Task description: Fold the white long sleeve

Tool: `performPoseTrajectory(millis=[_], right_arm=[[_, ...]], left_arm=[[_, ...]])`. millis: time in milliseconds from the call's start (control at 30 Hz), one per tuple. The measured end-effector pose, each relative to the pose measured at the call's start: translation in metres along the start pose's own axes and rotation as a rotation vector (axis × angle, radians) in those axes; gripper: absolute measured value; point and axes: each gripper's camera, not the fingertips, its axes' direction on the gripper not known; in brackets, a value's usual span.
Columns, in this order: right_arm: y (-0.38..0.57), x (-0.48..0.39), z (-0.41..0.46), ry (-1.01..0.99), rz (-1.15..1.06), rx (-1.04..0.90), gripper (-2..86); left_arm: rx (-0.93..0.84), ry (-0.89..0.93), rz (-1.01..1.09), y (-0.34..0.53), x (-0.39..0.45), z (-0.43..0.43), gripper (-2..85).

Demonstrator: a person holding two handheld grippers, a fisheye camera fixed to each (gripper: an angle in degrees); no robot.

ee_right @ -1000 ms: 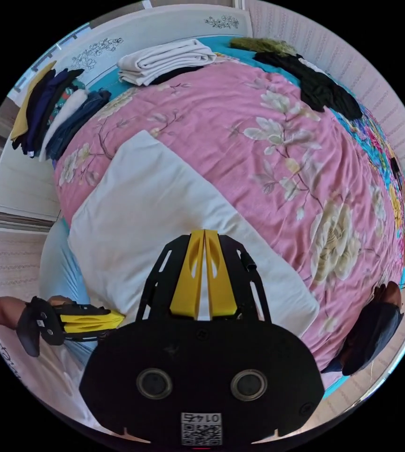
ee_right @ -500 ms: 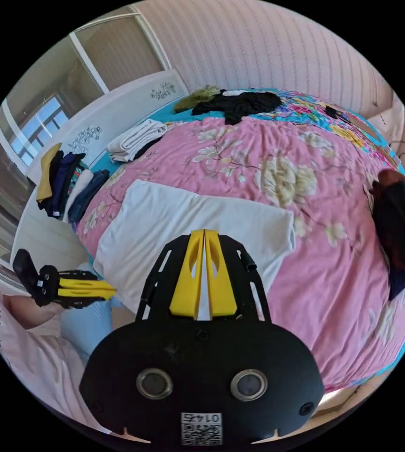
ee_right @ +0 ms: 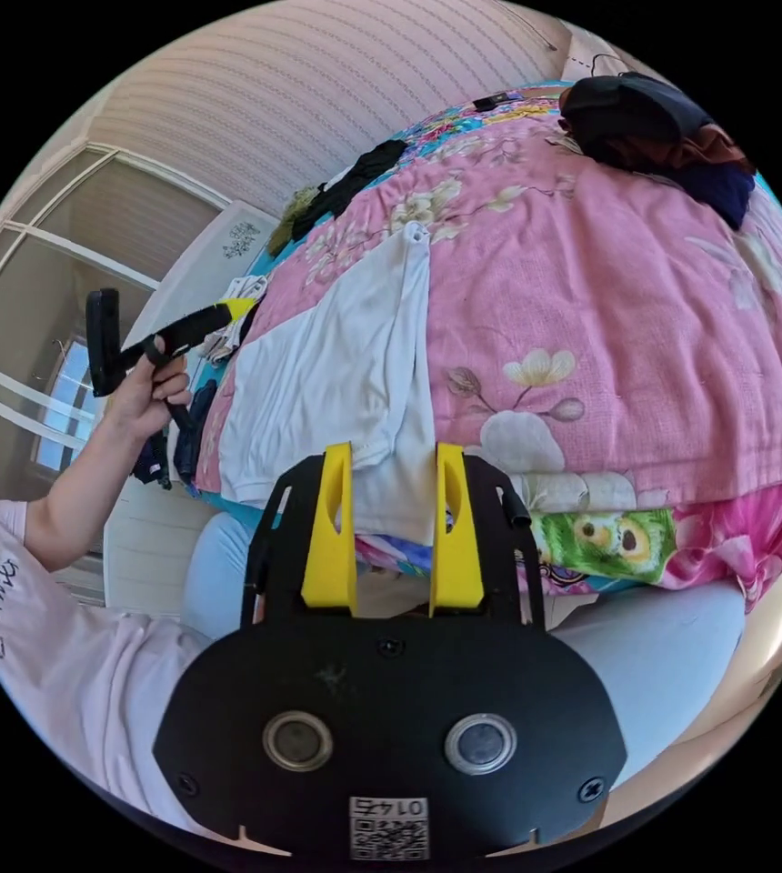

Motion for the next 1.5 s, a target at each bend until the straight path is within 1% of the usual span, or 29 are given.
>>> performPoseTrajectory(millis=[67, 133, 267, 300, 400, 467, 567, 667, 800, 900, 1000, 1100, 1167, 1200, 1233, 1267, 1300, 1367, 1433, 1500], right_arm=[[0.001, 0.009, -0.003, 0.007, -0.017, -0.001, 6.5], [0.006, 0.018, -0.005, -0.031, -0.029, 0.018, 4.2], [0.009, 0.038, -0.009, -0.108, -0.024, 0.036, 2.6], [0.009, 0.04, -0.009, -0.113, -0.025, 0.037, 2.5], [0.012, 0.047, -0.009, -0.127, -0.031, 0.044, 2.1], [0.014, 0.053, -0.007, -0.146, -0.032, 0.047, 1.9], [0.019, 0.056, -0.006, -0.2, -0.061, 0.072, 1.7], [0.024, 0.047, -0.004, -0.243, -0.132, 0.099, 1.6], [0.028, 0.029, -0.001, -0.256, -0.217, 0.12, 1.6], [0.029, -0.002, 0.004, -0.245, -0.303, 0.115, 1.7], [0.022, -0.046, 0.018, -0.293, -0.396, 0.089, 1.8], [0.01, -0.107, 0.052, -0.328, -0.525, 0.01, 2.3], [-0.002, -0.163, 0.093, -0.34, -0.6, -0.067, 3.4], [-0.004, -0.178, 0.106, -0.346, -0.617, -0.088, 3.8], [-0.008, -0.205, 0.132, -0.348, -0.652, -0.131, 5.2], [-0.01, -0.23, 0.163, -0.338, -0.68, -0.192, 7.2], [-0.01, -0.24, 0.179, -0.327, -0.69, -0.23, 7.5], [-0.004, -0.265, 0.233, -0.304, -0.745, -0.395, 7.7], [-0.003, -0.269, 0.255, -0.31, -0.744, -0.446, 7.6], [-0.01, -0.267, 0.269, -0.302, -0.738, -0.445, 7.4]], left_arm=[[-0.007, -0.001, -0.008, -0.041, 0.003, 0.023, 7.7], [-0.032, -0.008, -0.006, -0.07, 0.005, 0.043, 7.8], [-0.142, -0.024, -0.029, -0.123, 0.008, 0.093, 8.4], [-0.157, -0.031, -0.027, -0.128, 0.009, 0.099, 8.5], [-0.278, -0.09, -0.007, -0.147, 0.011, 0.131, 8.5], [-0.366, -0.11, -0.003, -0.153, 0.008, 0.145, 6.0], [-0.349, -0.089, -0.037, -0.152, -0.001, 0.14, 2.0], [-0.303, -0.058, -0.068, -0.149, -0.01, 0.12, 0.4], [-0.259, -0.065, -0.063, -0.136, -0.024, 0.083, -0.4], [-0.22, -0.089, -0.075, -0.115, -0.046, 0.041, -0.5], [-0.176, -0.117, -0.127, -0.082, -0.078, -0.005, -0.5], [-0.128, -0.159, -0.218, -0.039, -0.118, -0.051, 0.0], [-0.07, -0.198, -0.296, 0.0, -0.152, -0.086, 1.6], [-0.055, -0.225, -0.323, 0.011, -0.16, -0.095, 2.1], [-0.023, -0.284, -0.384, 0.035, -0.176, -0.114, 2.8], [-0.001, -0.305, -0.439, 0.06, -0.19, -0.129, 3.4], [0.01, -0.304, -0.466, 0.074, -0.197, -0.137, 3.7], [0.046, -0.291, -0.552, 0.135, -0.213, -0.162, 4.3], [0.056, -0.277, -0.578, 0.181, -0.212, -0.174, 4.5], [0.054, -0.258, -0.582, 0.225, -0.202, -0.178, 4.4]])
